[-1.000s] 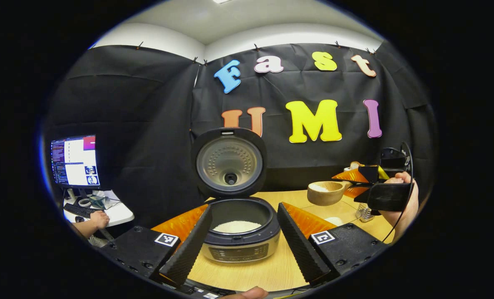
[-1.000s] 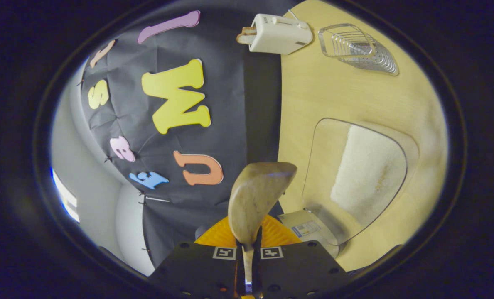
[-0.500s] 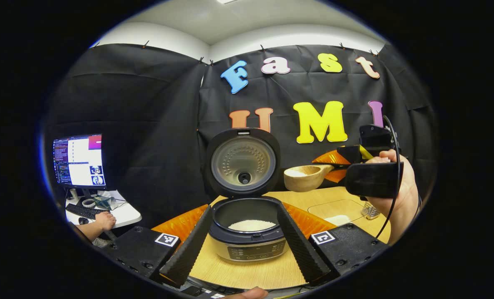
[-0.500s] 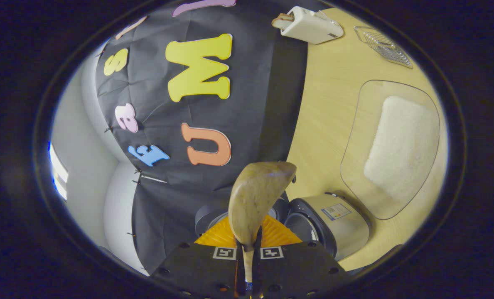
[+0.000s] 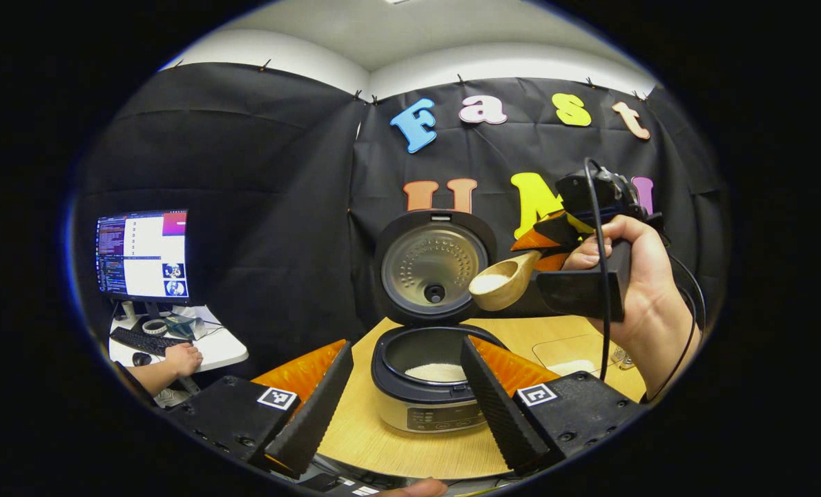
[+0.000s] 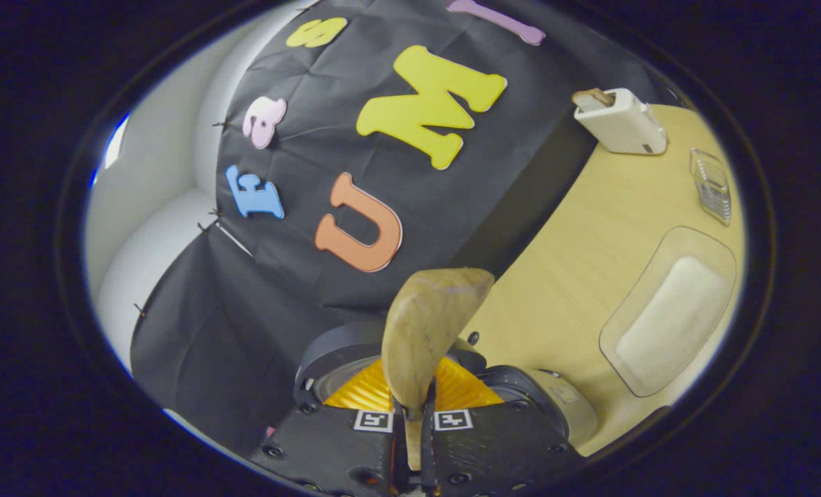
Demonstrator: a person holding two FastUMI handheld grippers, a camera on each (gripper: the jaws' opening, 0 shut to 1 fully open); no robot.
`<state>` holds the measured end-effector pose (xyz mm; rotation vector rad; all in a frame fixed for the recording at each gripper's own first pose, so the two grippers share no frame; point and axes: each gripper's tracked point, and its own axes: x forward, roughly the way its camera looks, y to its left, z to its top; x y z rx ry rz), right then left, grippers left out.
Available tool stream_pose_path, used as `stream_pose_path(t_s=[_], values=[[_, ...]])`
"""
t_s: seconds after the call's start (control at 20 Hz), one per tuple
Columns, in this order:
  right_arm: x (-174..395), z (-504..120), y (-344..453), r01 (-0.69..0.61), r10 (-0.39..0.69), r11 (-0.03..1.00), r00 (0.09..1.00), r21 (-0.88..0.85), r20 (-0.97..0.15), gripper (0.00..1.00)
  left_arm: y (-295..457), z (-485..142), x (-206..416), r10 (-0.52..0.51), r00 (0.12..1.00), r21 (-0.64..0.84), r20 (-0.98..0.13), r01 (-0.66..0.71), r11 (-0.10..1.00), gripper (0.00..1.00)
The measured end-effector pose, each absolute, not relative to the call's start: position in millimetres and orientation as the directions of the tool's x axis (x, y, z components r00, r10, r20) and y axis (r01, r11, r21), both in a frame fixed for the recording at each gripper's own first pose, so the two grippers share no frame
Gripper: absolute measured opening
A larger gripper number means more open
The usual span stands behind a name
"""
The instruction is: Close the left gripper, press the button to open the rice cooker; take a wooden spoon from the chopstick holder with the right hand, scoop a spoonful of rice and pour it into the rice cooker, then put the wooden spoon back into the chopstick holder.
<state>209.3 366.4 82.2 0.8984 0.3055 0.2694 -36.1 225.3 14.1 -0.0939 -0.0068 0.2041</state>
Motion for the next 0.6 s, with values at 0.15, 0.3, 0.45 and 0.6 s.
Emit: stream_pose_path(t_s=[0.15,0.3,0.45,0.6], values=[[215,83,380,-0.106,0.337,0.667,0.925,0.737,-0.173,0.10,228,18,-39,0.208,0.978,-0.102,0.014,-0.205,0.973,1.00],[218,76,385,-0.083,0.289,0.771,0.929,0.632,-0.231,0.07,233,18,-40,0.207,0.978,-0.103,0.019,-0.204,0.974,0.99],[220,69,389,-0.067,0.230,0.858,0.937,0.509,-0.264,0.08,240,15,-40,0.221,0.975,-0.103,0.012,-0.219,0.970,1.00],[216,62,397,-0.076,0.203,0.909,0.939,0.410,-0.278,0.08,246,15,-41,0.235,0.972,-0.099,0.017,-0.232,0.968,1.00]])
